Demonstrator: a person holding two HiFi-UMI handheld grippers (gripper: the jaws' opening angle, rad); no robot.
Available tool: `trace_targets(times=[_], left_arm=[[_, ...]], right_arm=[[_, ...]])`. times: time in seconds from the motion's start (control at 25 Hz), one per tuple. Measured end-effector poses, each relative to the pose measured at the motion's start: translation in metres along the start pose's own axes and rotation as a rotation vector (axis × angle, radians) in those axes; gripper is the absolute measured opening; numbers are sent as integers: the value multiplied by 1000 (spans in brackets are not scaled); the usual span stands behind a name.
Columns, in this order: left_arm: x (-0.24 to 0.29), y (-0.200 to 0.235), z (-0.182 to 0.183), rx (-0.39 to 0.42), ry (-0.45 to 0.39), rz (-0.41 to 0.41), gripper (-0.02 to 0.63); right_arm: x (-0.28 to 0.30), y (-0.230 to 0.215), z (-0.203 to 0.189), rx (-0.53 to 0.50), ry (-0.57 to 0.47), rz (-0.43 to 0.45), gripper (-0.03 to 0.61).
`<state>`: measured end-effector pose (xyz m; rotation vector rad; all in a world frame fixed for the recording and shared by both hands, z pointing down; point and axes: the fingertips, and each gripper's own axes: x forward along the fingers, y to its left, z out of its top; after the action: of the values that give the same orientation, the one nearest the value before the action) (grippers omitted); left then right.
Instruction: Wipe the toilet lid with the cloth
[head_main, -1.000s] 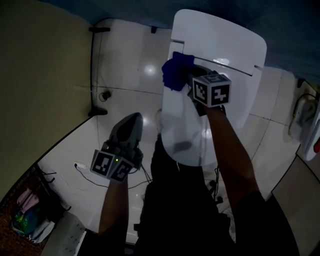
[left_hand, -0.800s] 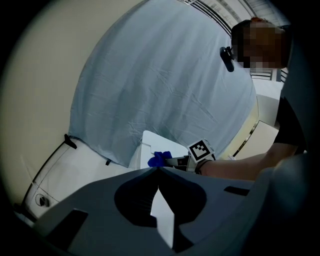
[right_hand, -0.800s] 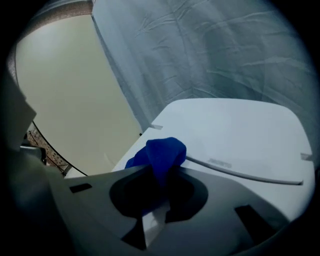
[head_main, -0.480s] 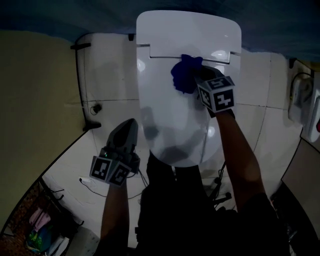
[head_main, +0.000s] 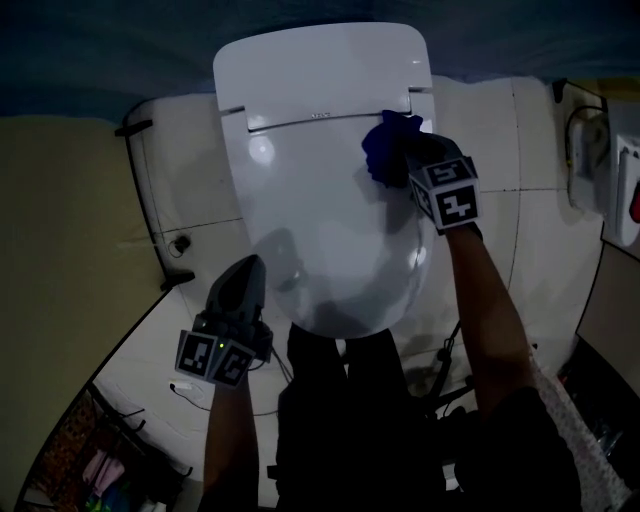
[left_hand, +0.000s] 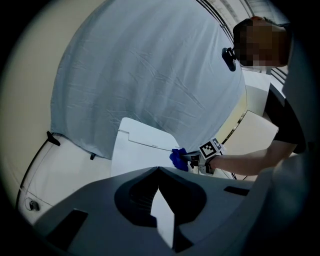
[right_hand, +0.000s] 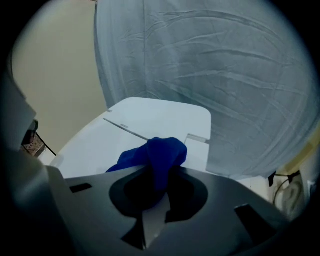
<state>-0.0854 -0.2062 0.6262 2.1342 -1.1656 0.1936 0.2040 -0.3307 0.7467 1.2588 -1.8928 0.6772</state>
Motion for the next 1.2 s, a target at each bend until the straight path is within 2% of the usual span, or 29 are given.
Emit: trace_targets(times=[0.04, 0.2, 0.36, 0.44, 0.52, 0.6, 0.72, 0.84, 1.0, 1.12, 1.2], left_arm=[[-1, -1, -3, 17, 6, -7, -11], [-3, 0, -1, -29, -10, 19, -11], [-12, 2, -8, -28, -10, 37, -11], [-16, -1, -12, -33, -16, 47, -11], [-21, -2, -13, -42, -29, 55, -11], [-28, -4, -15, -44, -36, 58, -11], [-40, -3, -19, -36, -43, 64, -11], [-55, 6, -14, -52, -74, 91, -11], [-79, 19, -9, -49, -105, 132, -11], [-99, 33, -12, -81, -120, 163, -11], [-110, 41, -16, -107, -132, 183, -11]], right_arm=[[-4, -7, -5, -3, 6, -14, 55], [-13, -35, -20, -11, 29, -79, 55], [-20, -53, -28, -26, 46, -146, 55], [-27, -55, -27, -40, 32, -185, 54], [-37, -44, -15, -43, -9, -180, 54], [-50, -14, 6, -38, -79, -122, 54], [-64, 59, 42, -64, -186, 15, 54], [-70, 147, 76, -162, -253, 159, 54], [-66, 253, 93, -283, -269, 298, 54], [-64, 315, 103, -261, -280, 422, 54], [-59, 342, 104, -189, -261, 500, 54]])
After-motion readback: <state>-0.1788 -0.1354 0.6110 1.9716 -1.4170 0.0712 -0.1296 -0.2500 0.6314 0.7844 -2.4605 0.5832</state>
